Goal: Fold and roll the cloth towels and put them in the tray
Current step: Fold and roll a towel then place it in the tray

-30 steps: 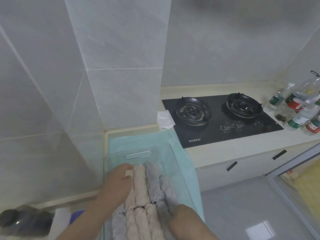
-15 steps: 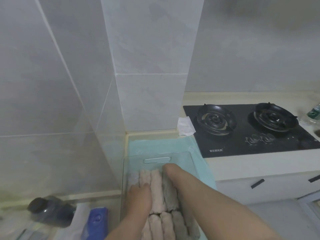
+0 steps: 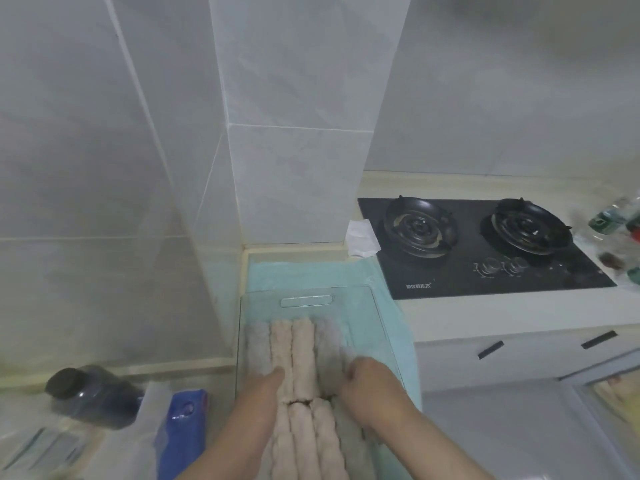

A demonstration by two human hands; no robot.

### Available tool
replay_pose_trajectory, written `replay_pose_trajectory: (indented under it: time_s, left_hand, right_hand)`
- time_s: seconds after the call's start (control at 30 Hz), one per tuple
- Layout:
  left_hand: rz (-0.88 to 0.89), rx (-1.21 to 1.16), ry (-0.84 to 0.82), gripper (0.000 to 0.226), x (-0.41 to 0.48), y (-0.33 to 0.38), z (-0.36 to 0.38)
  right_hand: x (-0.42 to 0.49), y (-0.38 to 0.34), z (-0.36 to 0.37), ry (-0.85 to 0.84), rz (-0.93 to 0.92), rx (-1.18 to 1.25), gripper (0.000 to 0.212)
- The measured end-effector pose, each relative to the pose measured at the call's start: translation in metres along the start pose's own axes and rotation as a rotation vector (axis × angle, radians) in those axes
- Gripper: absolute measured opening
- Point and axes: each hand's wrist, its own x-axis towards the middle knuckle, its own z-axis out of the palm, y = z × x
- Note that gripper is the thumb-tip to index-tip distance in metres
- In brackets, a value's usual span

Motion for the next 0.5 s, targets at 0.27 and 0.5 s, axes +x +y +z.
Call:
replay_pose_trajectory:
  time_s: [0.27,0.5]
  left_hand:
    - [0.024,1.053,-0.002,0.063,-0.023,-0.034,0.014]
    - [0.001,1.345,-0.028,0.070,-0.033,-0.039,0.031]
  right_hand:
    - [-0.014,0.027,0.067,-0.118,-0.015,-0.343,0.055]
    - [-0.004,0.031,0.069,-0.213,0.083,-0.330,0.050]
